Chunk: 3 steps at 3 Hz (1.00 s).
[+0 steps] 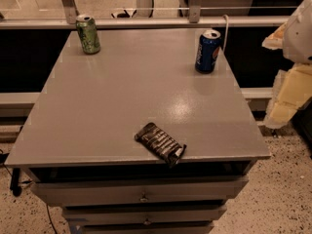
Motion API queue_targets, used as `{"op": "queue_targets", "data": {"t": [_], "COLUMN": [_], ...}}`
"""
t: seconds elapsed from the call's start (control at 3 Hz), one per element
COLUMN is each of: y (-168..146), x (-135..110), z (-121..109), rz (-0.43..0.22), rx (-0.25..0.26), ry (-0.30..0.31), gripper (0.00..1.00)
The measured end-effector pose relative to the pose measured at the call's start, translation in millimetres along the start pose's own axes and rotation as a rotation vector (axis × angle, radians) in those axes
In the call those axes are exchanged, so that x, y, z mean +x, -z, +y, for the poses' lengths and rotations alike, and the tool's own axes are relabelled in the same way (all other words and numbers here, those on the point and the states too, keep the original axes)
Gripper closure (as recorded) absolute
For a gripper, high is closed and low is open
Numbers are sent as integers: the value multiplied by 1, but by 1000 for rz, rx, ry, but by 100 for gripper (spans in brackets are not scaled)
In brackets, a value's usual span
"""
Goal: Move rxbar chocolate near pepsi can
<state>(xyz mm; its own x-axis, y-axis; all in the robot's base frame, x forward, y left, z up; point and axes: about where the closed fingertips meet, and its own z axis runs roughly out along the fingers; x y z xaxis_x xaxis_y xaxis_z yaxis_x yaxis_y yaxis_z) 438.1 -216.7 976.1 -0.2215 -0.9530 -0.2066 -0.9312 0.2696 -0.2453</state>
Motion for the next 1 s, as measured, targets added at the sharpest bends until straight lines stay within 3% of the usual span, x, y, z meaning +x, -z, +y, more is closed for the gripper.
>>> {"op": "queue_targets", "data": {"t": [0.67,1.0], "y": [-1,-23], "x": [-4,-25], "z": [-3,14], "rz": [-27,-102], "rx": [-7,-59], "ry": [-7,-34], "gripper": [0,0]}}
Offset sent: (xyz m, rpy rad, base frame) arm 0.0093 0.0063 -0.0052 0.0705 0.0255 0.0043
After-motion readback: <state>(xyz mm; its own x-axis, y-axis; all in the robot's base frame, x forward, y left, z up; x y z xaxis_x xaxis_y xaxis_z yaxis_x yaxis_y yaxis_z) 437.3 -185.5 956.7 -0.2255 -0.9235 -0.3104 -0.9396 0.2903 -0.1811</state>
